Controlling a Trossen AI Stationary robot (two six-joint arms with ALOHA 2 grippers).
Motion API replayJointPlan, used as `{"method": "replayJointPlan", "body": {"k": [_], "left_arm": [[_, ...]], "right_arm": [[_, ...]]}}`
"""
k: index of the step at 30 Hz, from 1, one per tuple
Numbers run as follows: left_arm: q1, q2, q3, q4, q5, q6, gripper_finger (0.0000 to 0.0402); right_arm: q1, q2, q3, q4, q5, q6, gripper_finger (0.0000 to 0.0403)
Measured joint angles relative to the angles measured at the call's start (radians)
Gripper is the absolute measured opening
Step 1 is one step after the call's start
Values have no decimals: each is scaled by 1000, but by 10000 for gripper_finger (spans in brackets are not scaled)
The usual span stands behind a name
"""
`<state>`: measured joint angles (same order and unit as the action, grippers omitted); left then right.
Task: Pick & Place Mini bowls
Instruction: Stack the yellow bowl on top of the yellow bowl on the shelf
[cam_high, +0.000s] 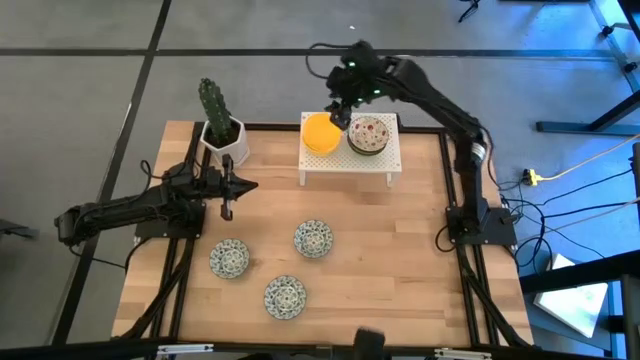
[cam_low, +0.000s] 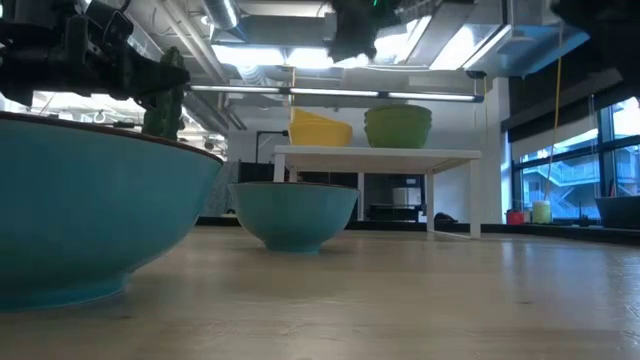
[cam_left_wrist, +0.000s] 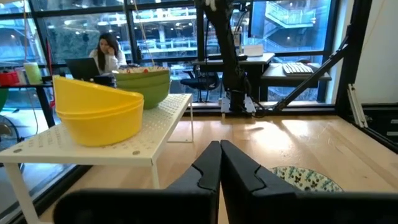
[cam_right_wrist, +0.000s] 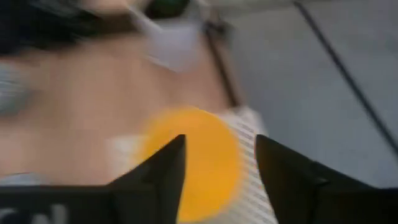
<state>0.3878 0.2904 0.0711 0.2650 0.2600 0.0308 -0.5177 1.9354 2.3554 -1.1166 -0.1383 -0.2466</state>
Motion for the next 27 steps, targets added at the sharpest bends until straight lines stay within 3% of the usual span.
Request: {"method": "replayJointPlan", "body": {"k": [4, 6, 8, 10, 14, 20, 27], "left_arm": [[0, 0, 0, -10, 0, 0, 7], [0, 0, 0, -15, 0, 0, 7], [0, 0, 0, -22, 0, 3, 5], [0, 0, 0, -31, 0, 8, 3], [0, 0, 0, -35, 0, 8, 1], [0, 0, 0, -58, 0, 8, 8], [0, 0, 0, -49, -8, 9, 2]], "right_arm": [[69, -81, 1, -44, -186, -74, 81], [102, -122, -20, -90, -338, -190, 25], [126, -163, -50, -102, -537, -242, 13], [147, -215, -101, -93, -614, -244, 14], [193, -347, -305, 7, -541, -207, 6], [199, -609, -714, 310, -427, -75, 7], [211, -921, -1303, 860, -326, 85, 5]]}}
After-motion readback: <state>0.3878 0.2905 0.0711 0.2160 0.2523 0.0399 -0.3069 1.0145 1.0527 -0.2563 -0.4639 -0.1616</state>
